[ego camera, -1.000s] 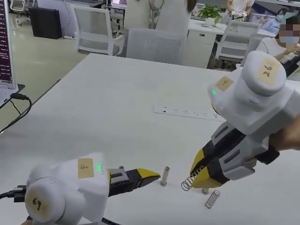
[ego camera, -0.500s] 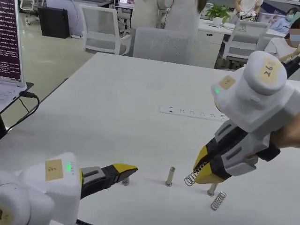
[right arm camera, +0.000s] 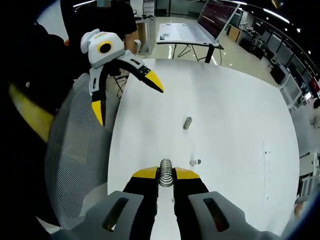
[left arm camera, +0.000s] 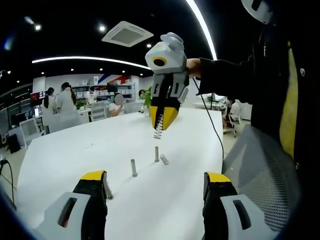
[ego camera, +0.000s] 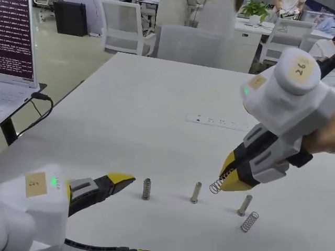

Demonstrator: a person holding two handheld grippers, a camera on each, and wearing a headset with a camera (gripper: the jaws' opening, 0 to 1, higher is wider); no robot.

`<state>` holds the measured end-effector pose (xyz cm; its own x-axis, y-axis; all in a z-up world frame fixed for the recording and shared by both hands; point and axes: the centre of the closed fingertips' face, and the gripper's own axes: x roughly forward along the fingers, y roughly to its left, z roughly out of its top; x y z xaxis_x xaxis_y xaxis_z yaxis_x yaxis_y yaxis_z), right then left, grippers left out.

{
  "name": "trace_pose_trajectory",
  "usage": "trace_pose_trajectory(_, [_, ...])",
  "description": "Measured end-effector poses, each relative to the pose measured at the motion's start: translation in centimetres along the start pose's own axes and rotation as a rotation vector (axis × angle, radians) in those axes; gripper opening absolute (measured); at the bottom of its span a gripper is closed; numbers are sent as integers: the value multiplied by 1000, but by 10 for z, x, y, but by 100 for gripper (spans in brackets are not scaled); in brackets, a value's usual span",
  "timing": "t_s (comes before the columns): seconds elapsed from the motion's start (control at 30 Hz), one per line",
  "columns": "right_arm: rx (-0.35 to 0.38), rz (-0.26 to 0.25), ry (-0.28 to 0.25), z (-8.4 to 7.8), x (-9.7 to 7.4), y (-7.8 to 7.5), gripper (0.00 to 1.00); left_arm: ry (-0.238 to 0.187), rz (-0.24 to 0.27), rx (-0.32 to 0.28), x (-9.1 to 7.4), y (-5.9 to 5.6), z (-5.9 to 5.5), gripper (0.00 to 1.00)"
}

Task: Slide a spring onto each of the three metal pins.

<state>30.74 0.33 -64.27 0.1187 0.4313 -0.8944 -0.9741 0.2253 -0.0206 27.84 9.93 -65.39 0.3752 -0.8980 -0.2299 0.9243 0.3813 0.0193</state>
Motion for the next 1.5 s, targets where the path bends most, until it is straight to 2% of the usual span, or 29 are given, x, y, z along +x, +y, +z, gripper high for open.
trace_pose_trajectory(0.13, [-3,-17,23,-2,4,-11,8,-11,23,-10,-5,3,0,76])
trace_pose_trajectory(0.33, [9,-13,37,-2,13,-25,8,-5,34,-21,-7,3,-4,77])
trace_pose_trajectory(0.47, [3,-8,75,-3,22,-34,8,0,30,-16,-6,0,-6,76])
trace_pose_trajectory(0.6, [-13,-26,120,-5,29,-47,8,0,25,-19,-4,-2,-7,76])
trace_pose_trajectory(0.77, [-10,-8,147,-8,40,-56,8,15,20,-3,-1,-4,-9,76])
trace_pose_trajectory(0.87, [-39,-23,216,-20,50,-65,8,22,18,-2,-1,-5,-10,76])
trace_pose_trajectory(1.1, [-25,-7,244,-28,64,-71,8,28,27,-4,-1,-2,-12,76])
trace_pose_trajectory(1.33, [-23,11,248,-28,73,-74,8,33,36,-11,-1,-2,-14,75])
trace_pose_trajectory(1.5, [-18,21,259,-30,76,-72,8,32,39,-12,-1,0,-14,75])
